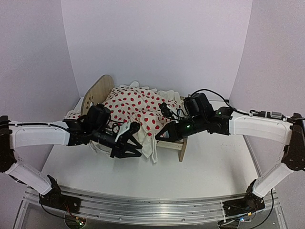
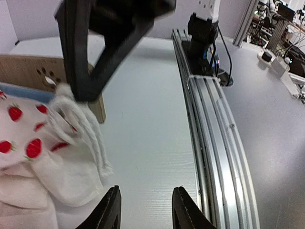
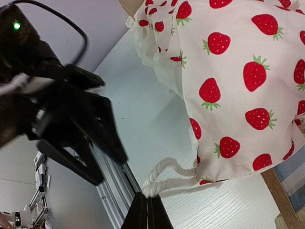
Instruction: Set up the pet bed
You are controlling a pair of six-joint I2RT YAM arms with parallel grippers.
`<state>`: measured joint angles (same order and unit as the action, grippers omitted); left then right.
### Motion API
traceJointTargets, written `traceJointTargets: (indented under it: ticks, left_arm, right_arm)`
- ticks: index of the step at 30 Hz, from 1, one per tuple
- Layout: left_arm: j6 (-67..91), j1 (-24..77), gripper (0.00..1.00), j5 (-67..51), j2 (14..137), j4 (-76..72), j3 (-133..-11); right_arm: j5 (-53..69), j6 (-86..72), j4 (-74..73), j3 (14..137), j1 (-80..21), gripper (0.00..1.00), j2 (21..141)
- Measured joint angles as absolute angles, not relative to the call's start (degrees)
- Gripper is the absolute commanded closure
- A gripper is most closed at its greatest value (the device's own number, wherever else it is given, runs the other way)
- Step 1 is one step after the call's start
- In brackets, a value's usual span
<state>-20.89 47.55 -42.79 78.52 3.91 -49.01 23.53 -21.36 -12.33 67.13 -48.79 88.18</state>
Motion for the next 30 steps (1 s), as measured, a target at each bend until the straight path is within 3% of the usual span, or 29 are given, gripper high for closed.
traceJointTargets:
  ticks: [7,16,30]
  left_arm:
    - [-19.9,48.8,0.61,-39.8,87.2,-8.3,-46.5]
    - [-19.8,50.7,0.85,-39.1,92.3,-18.3,-47.0]
    - [-21.1,50.6,0.81,-34.9,93.9,-20.1,-48.2]
  right_arm:
    - [24.3,-21.7,-11.7,67.1,-48.8,1.0,88.2]
    - [24.3,-22.0,-10.7,67.1,-48.8,1.0,88.2]
    - [24.6,-22.0,-10.4,67.0,-48.8,1.0,87.5]
